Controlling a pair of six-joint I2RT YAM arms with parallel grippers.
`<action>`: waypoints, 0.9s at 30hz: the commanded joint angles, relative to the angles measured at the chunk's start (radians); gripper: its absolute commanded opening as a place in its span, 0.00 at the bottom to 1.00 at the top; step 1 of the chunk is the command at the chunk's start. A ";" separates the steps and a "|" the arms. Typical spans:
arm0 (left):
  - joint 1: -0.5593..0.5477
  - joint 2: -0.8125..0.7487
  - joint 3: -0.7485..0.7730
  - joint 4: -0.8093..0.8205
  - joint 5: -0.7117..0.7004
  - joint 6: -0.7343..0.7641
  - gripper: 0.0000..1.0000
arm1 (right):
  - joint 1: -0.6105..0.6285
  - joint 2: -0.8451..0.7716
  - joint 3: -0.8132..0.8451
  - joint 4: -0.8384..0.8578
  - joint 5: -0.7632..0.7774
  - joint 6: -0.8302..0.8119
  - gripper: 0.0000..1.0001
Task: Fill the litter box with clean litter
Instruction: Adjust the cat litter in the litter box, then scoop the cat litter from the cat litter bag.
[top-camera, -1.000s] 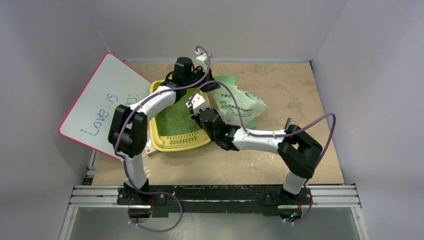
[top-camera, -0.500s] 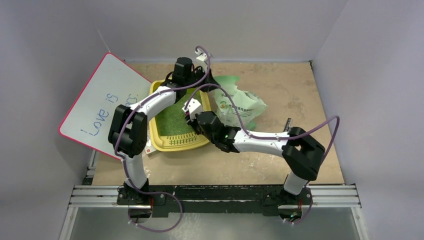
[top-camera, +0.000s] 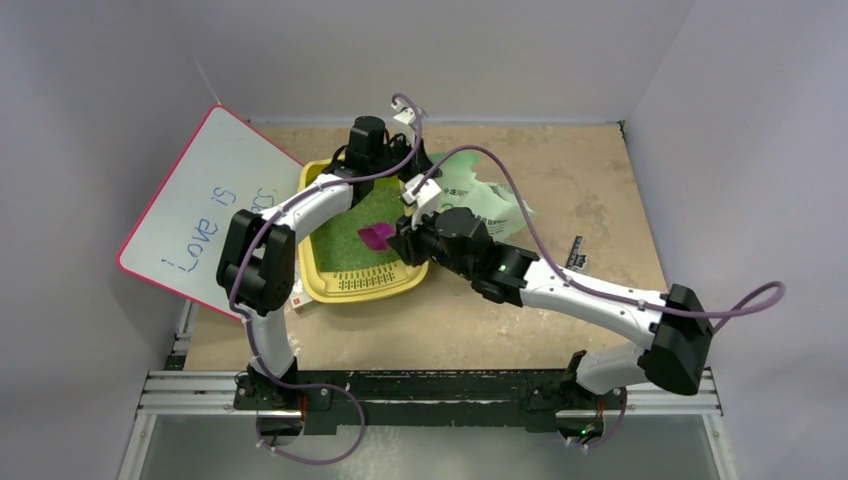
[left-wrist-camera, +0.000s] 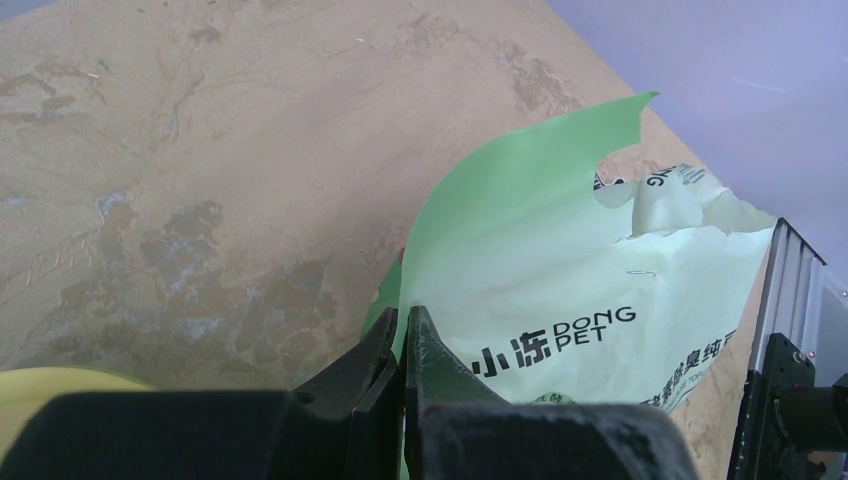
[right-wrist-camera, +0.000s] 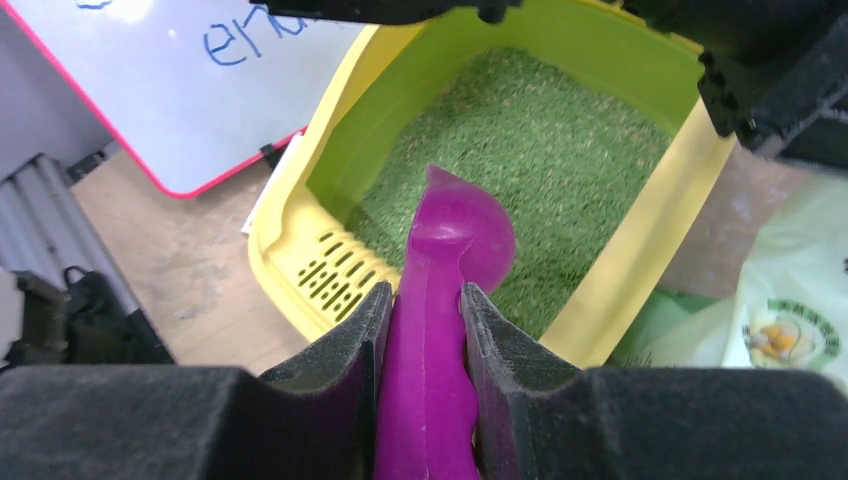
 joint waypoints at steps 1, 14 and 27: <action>-0.017 -0.057 -0.008 0.038 0.026 0.006 0.00 | -0.078 -0.102 -0.033 -0.106 -0.142 0.188 0.00; -0.038 -0.078 -0.024 0.037 0.018 0.006 0.00 | -0.262 -0.084 0.050 -0.378 -0.244 0.268 0.00; -0.044 -0.090 -0.033 0.032 0.010 0.027 0.00 | -0.331 -0.288 0.068 -0.382 -0.356 0.333 0.00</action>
